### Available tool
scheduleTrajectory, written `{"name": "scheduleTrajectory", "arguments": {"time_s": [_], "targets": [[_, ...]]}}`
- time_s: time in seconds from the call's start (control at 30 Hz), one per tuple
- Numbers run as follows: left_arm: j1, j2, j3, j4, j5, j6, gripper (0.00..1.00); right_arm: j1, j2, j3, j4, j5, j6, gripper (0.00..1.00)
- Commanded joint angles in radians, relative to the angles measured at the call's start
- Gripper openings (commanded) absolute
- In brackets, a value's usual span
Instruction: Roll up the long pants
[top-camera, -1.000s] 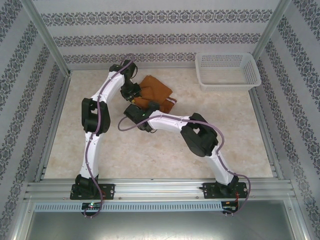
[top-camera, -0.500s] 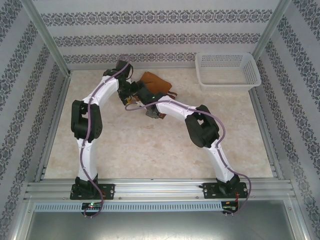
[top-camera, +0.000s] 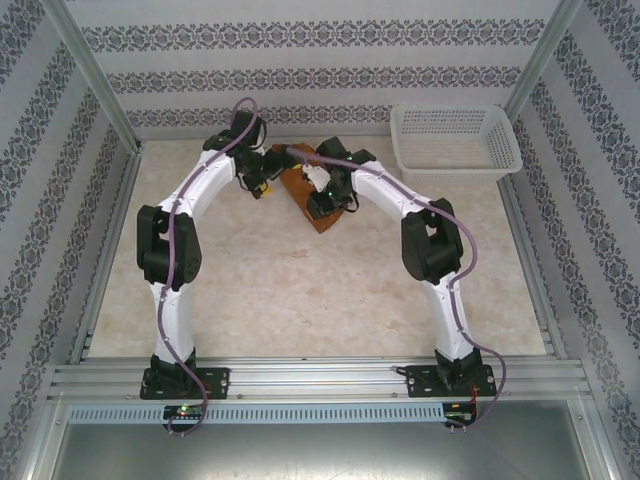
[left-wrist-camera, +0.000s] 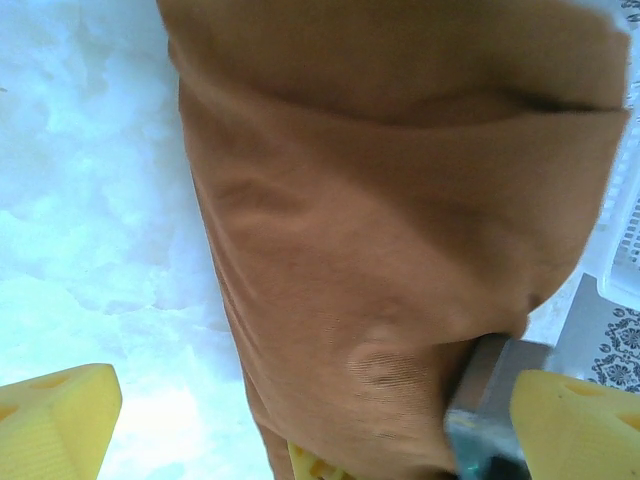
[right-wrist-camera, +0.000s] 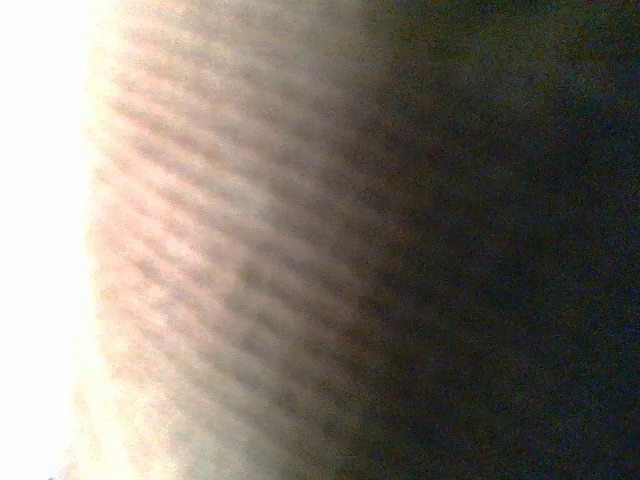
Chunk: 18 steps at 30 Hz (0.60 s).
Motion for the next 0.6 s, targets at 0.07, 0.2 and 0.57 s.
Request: {"name": "scheduleTrajectory", "arguments": {"time_s": [0.07,0.2,0.57], "targets": [[-0.057,0.045,0.019,0.078,0.012,-0.013,1.0,-0.037,0.053,0.06,-0.085,-0.403,0.097,0.0],[-0.092,0.103,0.063,0.113,0.011,-0.004,1.0,-0.04,0.083,0.061,-0.116,-0.463,0.089,0.0],[-0.141,0.265,0.08,0.15,-0.007,0.006,1.0,-0.054,0.057,-0.042,-0.11,-0.477,0.069,0.0]]}}
